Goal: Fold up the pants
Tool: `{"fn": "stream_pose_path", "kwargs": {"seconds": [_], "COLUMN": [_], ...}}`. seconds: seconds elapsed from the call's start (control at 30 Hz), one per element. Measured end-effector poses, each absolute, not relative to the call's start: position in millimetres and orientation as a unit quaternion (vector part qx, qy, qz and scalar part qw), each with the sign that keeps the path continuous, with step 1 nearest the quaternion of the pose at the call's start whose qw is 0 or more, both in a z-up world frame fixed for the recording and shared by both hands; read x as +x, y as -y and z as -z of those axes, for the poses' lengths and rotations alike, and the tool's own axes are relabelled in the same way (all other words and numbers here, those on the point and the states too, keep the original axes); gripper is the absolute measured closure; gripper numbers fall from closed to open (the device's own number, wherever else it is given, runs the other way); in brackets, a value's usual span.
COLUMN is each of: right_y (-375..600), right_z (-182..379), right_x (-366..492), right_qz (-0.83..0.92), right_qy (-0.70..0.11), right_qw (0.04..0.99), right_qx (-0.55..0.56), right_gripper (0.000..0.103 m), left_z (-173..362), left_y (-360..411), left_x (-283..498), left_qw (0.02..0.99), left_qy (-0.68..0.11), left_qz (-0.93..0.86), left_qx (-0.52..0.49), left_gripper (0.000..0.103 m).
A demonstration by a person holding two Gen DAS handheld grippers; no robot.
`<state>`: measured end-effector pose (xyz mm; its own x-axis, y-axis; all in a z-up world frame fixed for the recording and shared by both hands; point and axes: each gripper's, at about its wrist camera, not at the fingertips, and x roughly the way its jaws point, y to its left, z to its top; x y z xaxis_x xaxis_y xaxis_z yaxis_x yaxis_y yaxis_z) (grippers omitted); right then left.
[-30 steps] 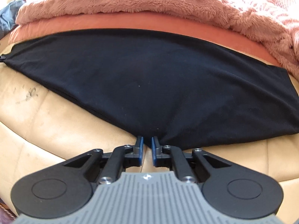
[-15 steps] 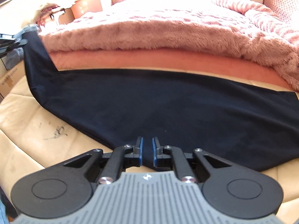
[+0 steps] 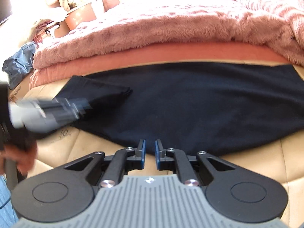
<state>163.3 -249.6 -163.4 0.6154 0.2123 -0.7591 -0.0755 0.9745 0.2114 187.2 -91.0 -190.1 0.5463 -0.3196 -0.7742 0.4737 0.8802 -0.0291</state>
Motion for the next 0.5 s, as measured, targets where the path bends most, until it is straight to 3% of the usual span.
{"fn": "stream_pose_path", "kwargs": {"seconds": [0.13,0.3,0.5], "right_y": [245.4,237.8,225.0], "right_z": [168.8,170.8,169.8], "right_x": [160.7,166.5,178.4], "right_qz": [-0.090,-0.106,-0.117], "right_qy": [-0.437,-0.432,-0.428], "right_qw": [0.891,0.891,0.892], "right_qx": [0.086,0.092,0.086], "right_gripper": [0.097,0.096,0.096], "left_z": [181.1,164.7,176.7], "left_y": [64.9,41.7,53.3], "left_x": [188.6,201.4,219.1], "left_qw": [0.866,0.884,0.879], "left_qy": [-0.432,-0.412,-0.418], "left_qz": [0.249,0.220,0.224], "left_qx": [0.028,0.024,0.049], "left_gripper": [0.073,0.063,0.062]}}
